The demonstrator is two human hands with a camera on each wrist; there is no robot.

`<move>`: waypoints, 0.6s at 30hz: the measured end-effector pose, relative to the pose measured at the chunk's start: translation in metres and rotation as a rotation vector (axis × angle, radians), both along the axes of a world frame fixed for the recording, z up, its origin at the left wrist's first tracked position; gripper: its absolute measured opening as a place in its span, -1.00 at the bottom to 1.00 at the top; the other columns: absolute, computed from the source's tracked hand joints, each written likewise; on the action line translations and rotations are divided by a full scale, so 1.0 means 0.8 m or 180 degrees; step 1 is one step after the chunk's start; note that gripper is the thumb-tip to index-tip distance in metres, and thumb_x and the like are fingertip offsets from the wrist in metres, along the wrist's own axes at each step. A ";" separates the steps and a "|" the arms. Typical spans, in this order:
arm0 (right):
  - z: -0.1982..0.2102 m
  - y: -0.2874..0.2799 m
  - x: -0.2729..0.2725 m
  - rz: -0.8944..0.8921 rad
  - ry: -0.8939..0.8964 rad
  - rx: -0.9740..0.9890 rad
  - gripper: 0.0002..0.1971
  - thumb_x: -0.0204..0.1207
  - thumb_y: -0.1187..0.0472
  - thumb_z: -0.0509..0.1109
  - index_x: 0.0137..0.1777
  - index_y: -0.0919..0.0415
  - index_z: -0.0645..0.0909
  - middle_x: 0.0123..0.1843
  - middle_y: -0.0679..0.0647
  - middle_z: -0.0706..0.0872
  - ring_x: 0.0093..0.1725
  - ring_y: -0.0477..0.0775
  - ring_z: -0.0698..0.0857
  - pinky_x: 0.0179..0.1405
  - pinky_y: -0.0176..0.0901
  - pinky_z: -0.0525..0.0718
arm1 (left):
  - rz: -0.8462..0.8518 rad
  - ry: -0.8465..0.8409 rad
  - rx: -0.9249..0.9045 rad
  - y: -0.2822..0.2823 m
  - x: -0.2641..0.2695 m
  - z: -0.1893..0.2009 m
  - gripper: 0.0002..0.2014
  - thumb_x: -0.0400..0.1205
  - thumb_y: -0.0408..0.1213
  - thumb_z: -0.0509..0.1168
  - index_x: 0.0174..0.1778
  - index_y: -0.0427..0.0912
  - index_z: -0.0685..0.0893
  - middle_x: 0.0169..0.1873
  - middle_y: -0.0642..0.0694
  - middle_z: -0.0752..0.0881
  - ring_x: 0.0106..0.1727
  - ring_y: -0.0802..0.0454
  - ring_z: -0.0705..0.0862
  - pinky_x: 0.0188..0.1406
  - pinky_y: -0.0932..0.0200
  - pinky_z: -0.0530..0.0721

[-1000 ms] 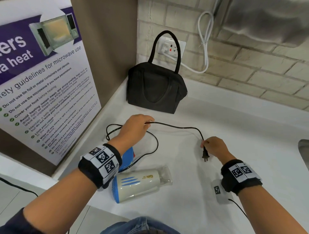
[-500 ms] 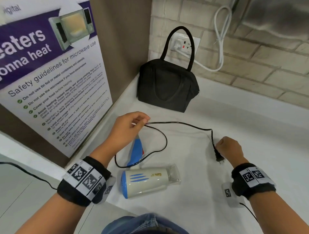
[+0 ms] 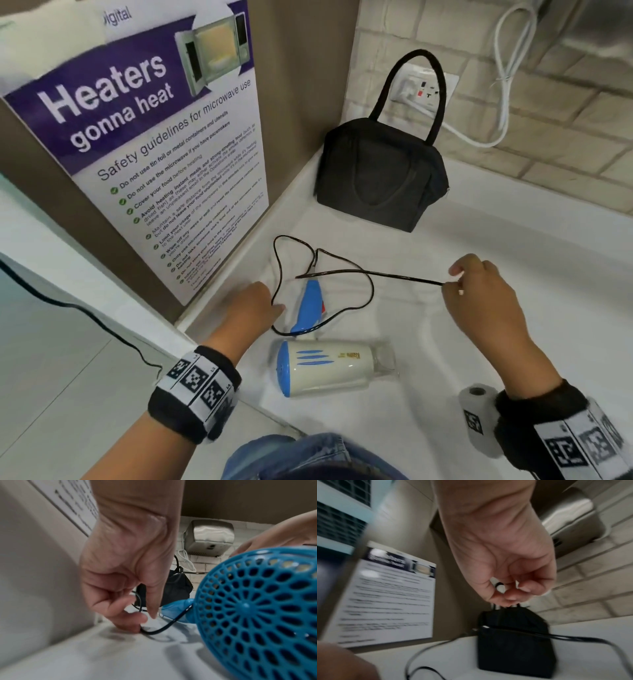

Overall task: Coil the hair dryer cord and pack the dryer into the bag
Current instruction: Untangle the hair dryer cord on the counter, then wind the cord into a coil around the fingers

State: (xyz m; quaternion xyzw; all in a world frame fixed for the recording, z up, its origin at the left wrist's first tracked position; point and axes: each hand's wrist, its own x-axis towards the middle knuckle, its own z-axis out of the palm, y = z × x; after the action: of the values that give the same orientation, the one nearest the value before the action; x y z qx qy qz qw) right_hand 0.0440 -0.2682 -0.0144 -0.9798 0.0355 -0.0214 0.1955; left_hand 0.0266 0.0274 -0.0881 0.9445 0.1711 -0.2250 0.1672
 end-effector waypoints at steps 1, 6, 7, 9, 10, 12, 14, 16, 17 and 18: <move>0.006 0.011 -0.004 0.0216 0.0013 0.0091 -0.83 0.54 0.26 0.26 0.12 0.16 0.49 0.01 0.10 0.55 -0.22 0.09 0.54 -0.24 -0.12 0.42 | 0.0062 -0.0007 -0.0104 -0.001 0.002 -0.002 -0.57 0.64 -0.07 0.26 0.27 -0.34 0.50 0.03 -0.23 0.67 0.05 -0.14 0.65 -0.12 0.15 0.50; 0.008 0.071 -0.009 0.1315 0.0514 0.0477 -0.87 0.55 0.20 0.26 0.04 0.03 0.57 -0.04 0.00 0.61 -0.31 -0.27 0.49 -0.27 -0.29 0.40 | 0.0424 -0.0145 -0.0817 -0.003 0.016 -0.011 -0.50 0.57 -0.03 0.34 0.28 -0.35 0.51 0.14 -0.22 0.64 0.05 -0.08 0.59 -0.02 0.12 0.52; 0.006 0.082 -0.010 0.1486 0.0589 0.0456 -0.86 0.56 0.19 0.25 0.06 0.01 0.58 -0.02 -0.01 0.61 -0.32 -0.28 0.48 -0.22 -0.29 0.39 | 0.0407 -0.0170 -0.0830 -0.004 0.018 -0.012 -0.50 0.57 0.01 0.33 0.24 -0.33 0.53 0.05 -0.19 0.64 0.00 -0.07 0.58 -0.05 0.14 0.51; 0.003 0.102 -0.012 0.1758 0.0743 0.0390 -0.82 0.57 0.17 0.23 0.11 0.01 0.58 0.02 -0.03 0.61 -0.34 -0.29 0.46 -0.15 -0.30 0.38 | 0.0311 -0.0268 -0.0795 -0.008 0.022 -0.015 -0.62 0.57 0.01 0.32 0.05 -0.27 0.57 -0.07 -0.17 0.65 -0.02 -0.11 0.63 -0.11 0.14 0.53; 0.002 0.111 -0.012 0.1865 0.0835 0.0336 -0.81 0.58 0.15 0.21 0.14 0.01 0.57 0.06 -0.04 0.60 -0.33 -0.28 0.46 -0.13 -0.30 0.39 | 0.0218 -0.0314 -0.0712 -0.010 0.023 -0.015 -0.70 0.59 -0.03 0.30 -0.09 -0.25 0.57 -0.13 -0.18 0.67 -0.03 -0.15 0.66 -0.14 0.12 0.53; 0.000 0.124 -0.010 0.2002 0.1015 0.0187 -0.76 0.60 0.10 0.20 0.23 0.00 0.54 0.14 -0.03 0.58 -0.24 -0.22 0.49 -0.08 -0.27 0.45 | 0.0124 -0.0482 -0.0653 -0.012 0.025 -0.015 -0.70 0.65 -0.12 0.22 -0.33 -0.23 0.48 -0.30 -0.17 0.65 -0.16 -0.16 0.65 -0.23 0.12 0.50; -0.002 0.132 -0.003 0.1997 0.1187 0.0039 -0.65 0.59 0.03 0.24 0.36 0.03 0.47 0.24 0.01 0.55 -0.05 -0.07 0.58 0.03 -0.20 0.53 | 0.0070 -0.0748 -0.0968 -0.015 0.028 -0.005 -0.61 0.67 -0.18 0.16 -0.50 -0.18 0.37 -0.51 -0.08 0.48 -0.40 -0.02 0.50 -0.36 0.14 0.41; -0.001 0.138 0.005 0.2012 0.1315 -0.0045 -0.49 0.53 -0.06 0.32 0.45 0.07 0.40 0.33 0.06 0.51 0.13 0.05 0.62 0.16 -0.12 0.56 | 0.0005 -0.1013 -0.1470 -0.022 0.031 0.015 -0.61 0.67 -0.19 0.15 -0.51 -0.15 0.42 -0.55 -0.04 0.44 -0.49 0.07 0.41 -0.44 0.16 0.36; 0.000 0.140 0.008 0.2045 0.1391 -0.0029 -0.43 0.50 -0.09 0.36 0.47 0.09 0.39 0.35 0.08 0.51 0.16 0.08 0.61 0.19 -0.08 0.57 | 0.0041 -0.1105 -0.1817 -0.026 0.033 0.026 -0.64 0.68 -0.19 0.15 -0.47 -0.14 0.50 -0.55 -0.02 0.47 -0.49 0.08 0.42 -0.45 0.18 0.39; 0.000 0.143 0.011 0.2071 0.1478 0.0040 -0.39 0.46 -0.12 0.39 0.47 0.10 0.39 0.35 0.07 0.52 0.17 0.07 0.61 0.19 -0.07 0.57 | 0.0140 -0.1153 -0.2249 -0.030 0.034 0.037 -0.67 0.69 -0.19 0.14 -0.41 -0.12 0.56 -0.55 -0.01 0.49 -0.49 0.09 0.44 -0.43 0.19 0.42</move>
State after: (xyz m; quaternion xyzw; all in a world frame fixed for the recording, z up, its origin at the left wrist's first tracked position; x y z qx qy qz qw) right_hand 0.0525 -0.1542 -0.0146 -0.9175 -0.2333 0.2639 0.1849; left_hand 0.0542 0.0036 -0.0581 0.8493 0.0711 -0.0961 0.5142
